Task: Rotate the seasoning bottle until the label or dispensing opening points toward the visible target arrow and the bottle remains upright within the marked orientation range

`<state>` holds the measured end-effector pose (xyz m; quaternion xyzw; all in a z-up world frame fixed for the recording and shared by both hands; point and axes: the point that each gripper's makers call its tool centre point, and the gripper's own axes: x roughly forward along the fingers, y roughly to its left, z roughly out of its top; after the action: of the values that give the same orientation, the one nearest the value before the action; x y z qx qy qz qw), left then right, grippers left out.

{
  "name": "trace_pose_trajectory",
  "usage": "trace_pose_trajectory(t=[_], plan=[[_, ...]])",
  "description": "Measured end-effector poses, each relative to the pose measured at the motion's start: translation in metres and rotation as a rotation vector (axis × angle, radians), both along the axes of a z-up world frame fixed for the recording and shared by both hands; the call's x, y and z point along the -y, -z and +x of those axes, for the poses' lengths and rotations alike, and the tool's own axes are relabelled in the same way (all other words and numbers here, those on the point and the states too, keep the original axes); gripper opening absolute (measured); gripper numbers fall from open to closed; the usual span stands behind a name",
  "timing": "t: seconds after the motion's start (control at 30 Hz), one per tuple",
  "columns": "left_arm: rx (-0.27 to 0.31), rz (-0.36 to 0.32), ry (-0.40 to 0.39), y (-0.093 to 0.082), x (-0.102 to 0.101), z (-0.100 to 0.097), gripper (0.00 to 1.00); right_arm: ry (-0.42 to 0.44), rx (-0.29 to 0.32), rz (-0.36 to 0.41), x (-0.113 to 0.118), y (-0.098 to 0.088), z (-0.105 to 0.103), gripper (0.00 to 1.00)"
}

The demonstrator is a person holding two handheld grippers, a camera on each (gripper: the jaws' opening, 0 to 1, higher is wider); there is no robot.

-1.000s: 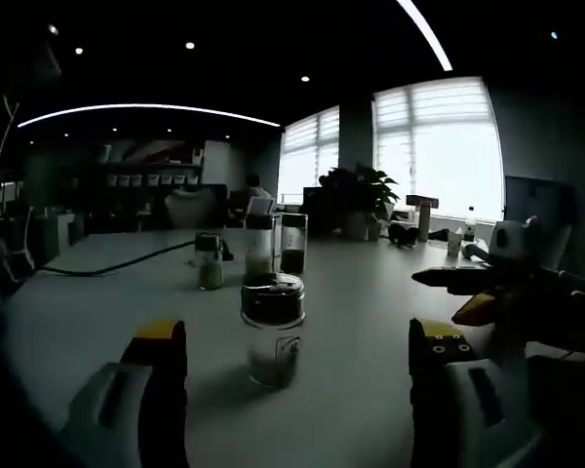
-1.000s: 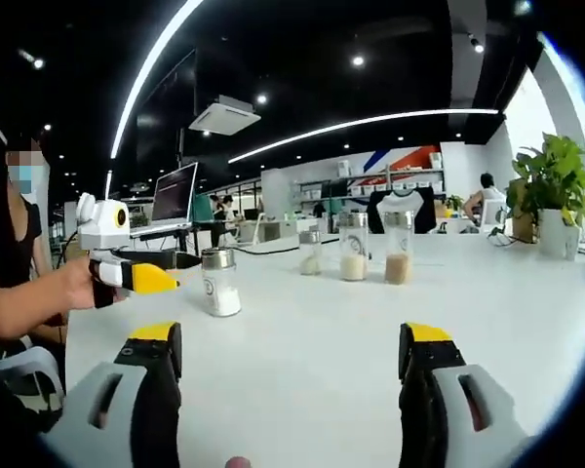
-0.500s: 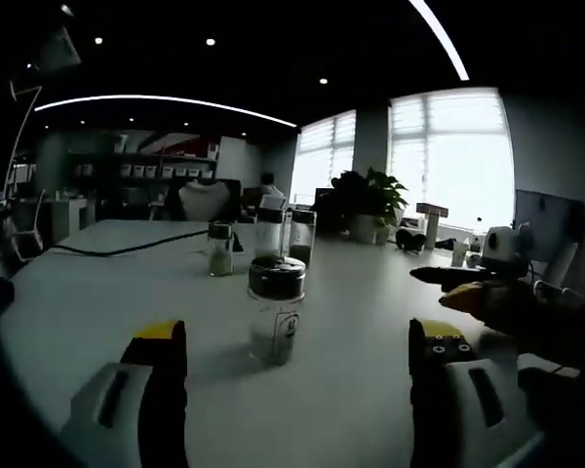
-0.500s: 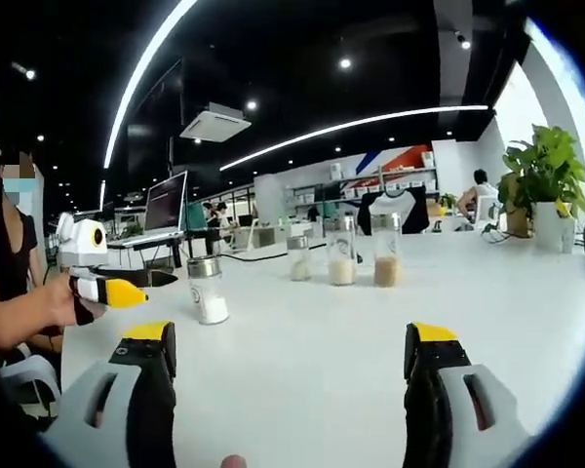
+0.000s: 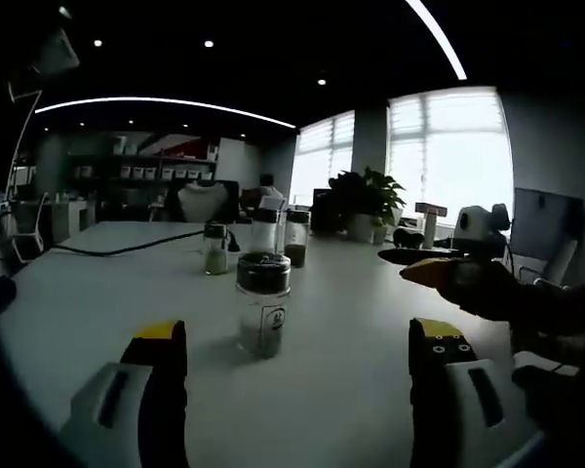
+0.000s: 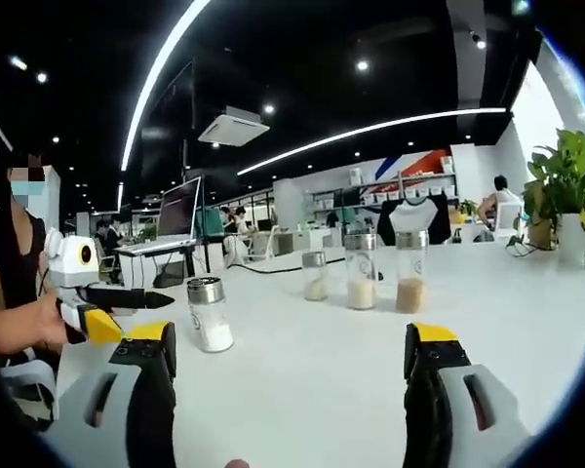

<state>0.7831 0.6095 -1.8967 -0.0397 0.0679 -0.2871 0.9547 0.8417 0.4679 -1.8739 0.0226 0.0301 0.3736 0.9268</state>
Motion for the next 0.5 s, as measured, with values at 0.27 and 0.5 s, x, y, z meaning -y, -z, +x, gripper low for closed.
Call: trace_pose_trajectory(t=[0.27,0.5], plan=[[-0.002,0.02,0.008,0.001,0.001,-0.007,1.0,-0.03,0.011,-0.014,-0.014,-0.005,0.021,0.92],[0.02,0.035,-0.017,0.001,-0.005,-0.011,1.0,-0.073,0.017,-0.009,-0.028,-0.008,0.037,0.87]])
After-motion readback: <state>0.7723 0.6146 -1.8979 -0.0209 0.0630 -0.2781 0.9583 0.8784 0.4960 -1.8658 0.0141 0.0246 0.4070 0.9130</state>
